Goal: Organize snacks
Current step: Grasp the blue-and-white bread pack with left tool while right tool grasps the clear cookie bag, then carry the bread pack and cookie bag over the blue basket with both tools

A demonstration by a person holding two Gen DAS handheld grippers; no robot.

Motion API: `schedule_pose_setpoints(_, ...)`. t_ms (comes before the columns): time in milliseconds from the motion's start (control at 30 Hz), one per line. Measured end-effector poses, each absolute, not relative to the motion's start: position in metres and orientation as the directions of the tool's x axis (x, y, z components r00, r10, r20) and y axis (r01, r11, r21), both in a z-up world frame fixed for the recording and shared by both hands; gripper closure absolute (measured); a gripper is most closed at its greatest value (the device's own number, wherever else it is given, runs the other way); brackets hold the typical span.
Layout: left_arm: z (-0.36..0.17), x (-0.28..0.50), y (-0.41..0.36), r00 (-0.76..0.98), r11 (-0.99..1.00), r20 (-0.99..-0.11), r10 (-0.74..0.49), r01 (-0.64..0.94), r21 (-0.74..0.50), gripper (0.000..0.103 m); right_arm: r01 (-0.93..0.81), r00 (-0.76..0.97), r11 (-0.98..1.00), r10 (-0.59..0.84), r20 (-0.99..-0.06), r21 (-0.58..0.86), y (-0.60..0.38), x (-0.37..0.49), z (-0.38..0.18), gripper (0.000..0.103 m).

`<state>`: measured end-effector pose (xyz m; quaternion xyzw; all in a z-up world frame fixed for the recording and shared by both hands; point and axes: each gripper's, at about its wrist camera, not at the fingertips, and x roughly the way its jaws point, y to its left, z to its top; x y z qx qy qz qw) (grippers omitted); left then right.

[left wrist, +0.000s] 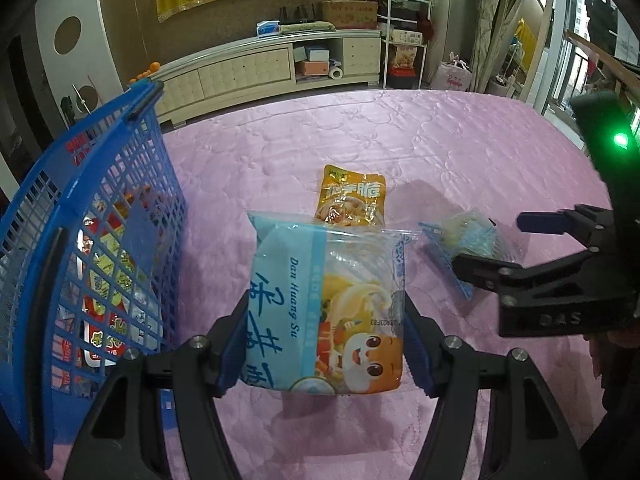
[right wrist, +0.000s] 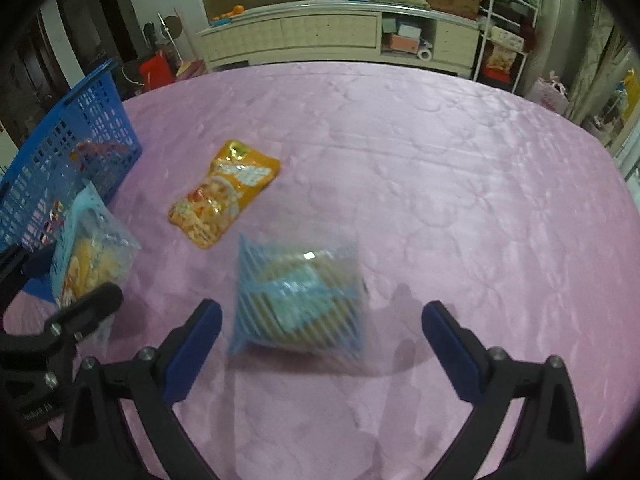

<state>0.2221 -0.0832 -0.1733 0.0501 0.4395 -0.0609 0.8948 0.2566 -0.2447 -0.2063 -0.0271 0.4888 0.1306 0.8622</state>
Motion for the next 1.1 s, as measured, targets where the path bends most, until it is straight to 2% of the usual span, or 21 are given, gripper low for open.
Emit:
schedule_pose_setpoints(33, -0.174, 0.222, -0.083, 0.606, 0.987, -0.793, -0.064, 0.154, 0.038, 0.039, -0.252, 0.483, 0.965, 0.192, -0.854, 0.075, -0.243, 0.259, -0.208, 0.014)
schedule_pose_setpoints(133, -0.176, 0.219, -0.085, 0.603, 0.987, -0.794, -0.071, 0.16, 0.033, 0.039, -0.257, 0.465, 0.962, 0.21, -0.86, 0.096, -0.238, 0.264, -0.212, 0.022)
schedule_pose_setpoints(200, -0.179, 0.222, -0.086, 0.6, 0.986, -0.797, -0.069, 0.161, 0.036, 0.039, -0.282, 0.466, 0.958, 0.189, -0.864, 0.057, -0.232, 0.263, -0.213, 0.025)
schedule_pose_setpoints(333, -0.177, 0.224, -0.087, 0.599, 0.987, -0.797, -0.081, 0.16, 0.02, 0.039, -0.311, 0.466, 0.949, 0.193, -0.863, 0.044, -0.227, 0.257, -0.211, 0.041)
schedule_pose_setpoints(600, -0.148, 0.202, -0.089, 0.623, 0.985, -0.772, -0.123, 0.174, -0.016, 0.039, -0.325, 0.506, 0.942, 0.243, -0.828, 0.078, -0.233, 0.224, -0.181, 0.043)
schedule_pose_setpoints(1100, -0.078, 0.137, -0.068, 0.712, 0.979, -0.68, -0.175, 0.2, -0.043, 0.039, -0.393, 0.686, 0.916, 0.233, -0.689, -0.08, -0.214, 0.132, -0.081, 0.043)
